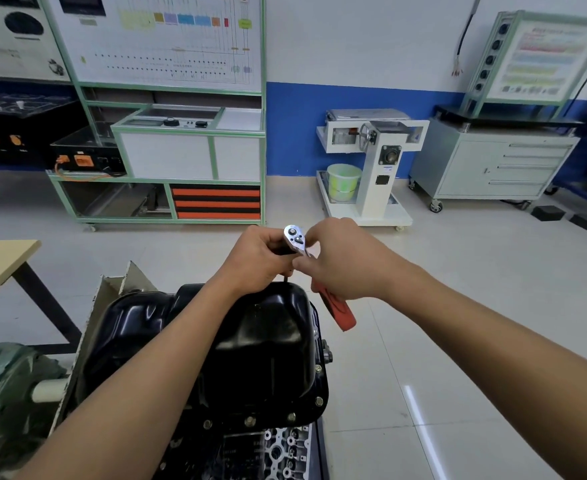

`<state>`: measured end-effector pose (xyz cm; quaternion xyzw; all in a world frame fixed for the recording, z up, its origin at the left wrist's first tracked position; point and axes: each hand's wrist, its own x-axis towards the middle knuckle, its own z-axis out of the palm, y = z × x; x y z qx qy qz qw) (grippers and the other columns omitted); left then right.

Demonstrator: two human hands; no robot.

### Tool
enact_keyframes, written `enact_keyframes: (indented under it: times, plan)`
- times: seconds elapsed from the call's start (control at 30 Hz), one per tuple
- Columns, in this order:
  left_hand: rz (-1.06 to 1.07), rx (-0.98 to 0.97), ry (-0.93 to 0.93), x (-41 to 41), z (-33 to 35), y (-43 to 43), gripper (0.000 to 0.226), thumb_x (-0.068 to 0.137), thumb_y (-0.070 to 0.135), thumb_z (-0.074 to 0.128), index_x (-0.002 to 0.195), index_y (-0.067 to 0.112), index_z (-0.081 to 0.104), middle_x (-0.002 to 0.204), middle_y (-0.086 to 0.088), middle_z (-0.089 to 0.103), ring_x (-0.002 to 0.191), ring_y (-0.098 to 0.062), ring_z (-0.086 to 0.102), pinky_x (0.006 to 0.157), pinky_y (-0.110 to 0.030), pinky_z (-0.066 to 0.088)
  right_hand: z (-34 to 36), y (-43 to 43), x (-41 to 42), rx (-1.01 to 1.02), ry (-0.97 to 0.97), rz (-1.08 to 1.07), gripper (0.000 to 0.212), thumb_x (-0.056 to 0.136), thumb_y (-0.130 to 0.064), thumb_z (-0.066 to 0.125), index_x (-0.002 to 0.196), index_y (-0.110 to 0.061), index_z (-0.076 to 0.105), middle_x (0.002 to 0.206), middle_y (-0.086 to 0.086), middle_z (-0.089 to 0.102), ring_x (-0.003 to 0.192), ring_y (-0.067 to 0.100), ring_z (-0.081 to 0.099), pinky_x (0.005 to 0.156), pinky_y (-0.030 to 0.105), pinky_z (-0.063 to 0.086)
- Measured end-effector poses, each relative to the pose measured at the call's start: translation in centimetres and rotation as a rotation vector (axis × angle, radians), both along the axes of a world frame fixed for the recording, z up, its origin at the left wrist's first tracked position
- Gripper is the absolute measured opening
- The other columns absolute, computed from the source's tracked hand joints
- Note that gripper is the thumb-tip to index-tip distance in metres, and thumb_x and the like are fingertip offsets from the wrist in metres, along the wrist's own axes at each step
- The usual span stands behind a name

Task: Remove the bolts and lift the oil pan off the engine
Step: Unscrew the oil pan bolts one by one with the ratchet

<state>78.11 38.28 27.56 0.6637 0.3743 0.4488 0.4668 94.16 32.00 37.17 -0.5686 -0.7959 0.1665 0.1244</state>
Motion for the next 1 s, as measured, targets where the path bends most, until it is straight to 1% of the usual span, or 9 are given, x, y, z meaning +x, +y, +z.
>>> enact_keyframes:
  times: [0.13, 0.2, 0.33, 0.47, 0.57, 0.7, 0.8, 0.9, 1.0]
  plan:
    - [-0.015, -0.002, 0.025, 0.1, 0.5, -0.4, 0.013, 0.075, 0.019, 0.083, 0.081, 0.030, 0.081, 0.076, 0.003, 0.075, 0.065, -0.015, 0.062, 0.063, -0.034, 0.057, 0.6, 0.6, 0.6, 0.055, -0.094, 0.026, 0.028, 0.093, -0.030, 0.065, 0.120, -0.028, 0.071, 0.093, 0.007, 0.070, 0.083, 0.026, 0.067, 0.076, 0.038, 0.056]
    - [-0.022, -0.007, 0.034, 0.3, 0.5, -0.6, 0.015, 0.074, 0.018, 0.085, 0.084, 0.028, 0.082, 0.079, -0.001, 0.075, 0.070, -0.018, 0.063, 0.064, -0.035, 0.057, 1.0, 1.4, 1.1, 0.143, -0.256, 0.020, 0.034, 0.095, -0.028, 0.063, 0.126, -0.041, 0.064, 0.096, 0.002, 0.063, 0.085, 0.026, 0.057, 0.069, 0.032, 0.044]
    - [-0.034, -0.085, 0.014, 0.2, 0.6, -0.5, 0.021, 0.074, 0.006, 0.084, 0.079, 0.026, 0.080, 0.084, 0.000, 0.075, 0.079, -0.022, 0.066, 0.067, -0.034, 0.055, 1.0, 2.8, 1.3, 0.315, -0.431, 0.083, 0.039, 0.095, -0.009, 0.052, 0.118, -0.037, 0.066, 0.078, -0.002, 0.042, 0.078, 0.028, 0.045, 0.054, 0.030, 0.025]
    - [-0.037, -0.090, 0.070, 0.1, 0.8, -0.5, 0.018, 0.084, -0.001, 0.080, 0.088, 0.016, 0.076, 0.088, -0.003, 0.076, 0.079, -0.016, 0.069, 0.066, -0.029, 0.056, 0.9, 4.1, 1.5, 0.230, -0.360, 0.241, 0.055, 0.092, 0.003, 0.048, 0.131, -0.033, 0.061, 0.123, 0.003, 0.061, 0.106, 0.028, 0.057, 0.082, 0.041, 0.050]
    - [-0.042, -0.058, 0.105, 0.1, 1.1, -0.7, 0.011, 0.086, 0.000, 0.078, 0.089, 0.010, 0.074, 0.090, -0.013, 0.074, 0.082, -0.017, 0.069, 0.066, -0.028, 0.057, 0.8, 4.3, 1.6, 0.161, -0.239, 0.337, 0.055, 0.094, -0.001, 0.050, 0.142, -0.026, 0.055, 0.156, 0.000, 0.042, 0.143, 0.021, 0.038, 0.114, 0.037, 0.034]
    - [-0.061, -0.038, 0.088, 0.0, 1.4, -0.8, 0.018, 0.090, -0.006, 0.070, 0.087, 0.011, 0.074, 0.088, -0.022, 0.072, 0.082, -0.018, 0.069, 0.068, -0.030, 0.059, 0.8, 4.4, 2.2, 0.080, -0.175, 0.361, 0.050, 0.099, -0.022, 0.056, 0.148, -0.022, 0.047, 0.162, 0.001, 0.031, 0.151, 0.012, 0.022, 0.116, 0.024, 0.019]
    - [-0.071, -0.061, 0.058, 0.0, 1.3, -0.7, 0.026, 0.094, -0.008, 0.063, 0.091, 0.015, 0.075, 0.085, -0.003, 0.077, 0.085, -0.013, 0.073, 0.070, -0.029, 0.061, 1.2, 4.4, 2.5, 0.076, -0.222, 0.357, 0.039, 0.102, -0.030, 0.052, 0.138, -0.014, 0.055, 0.152, 0.006, 0.045, 0.140, 0.024, 0.040, 0.114, 0.042, 0.034]
    - [-0.043, -0.050, 0.050, 0.1, 1.3, -0.8, 0.027, 0.094, -0.002, 0.067, 0.090, 0.021, 0.078, 0.086, -0.007, 0.077, 0.085, -0.017, 0.073, 0.069, -0.026, 0.059, 1.6, 4.0, 2.3, 0.134, -0.331, 0.311, 0.027, 0.102, -0.038, 0.049, 0.116, -0.018, 0.060, 0.112, 0.000, 0.061, 0.104, 0.023, 0.053, 0.084, 0.040, 0.045]
    - [0.001, -0.013, 0.052, 0.2, 1.1, -0.8, 0.033, 0.094, 0.003, 0.070, 0.081, 0.032, 0.081, 0.087, -0.015, 0.075, 0.080, -0.017, 0.071, 0.069, -0.026, 0.060, 1.4, 3.4, 1.6, 0.280, -0.405, 0.171, 0.034, 0.100, -0.049, 0.048, 0.084, -0.021, 0.060, 0.073, -0.005, 0.048, 0.074, 0.023, 0.052, 0.052, 0.030, 0.029]
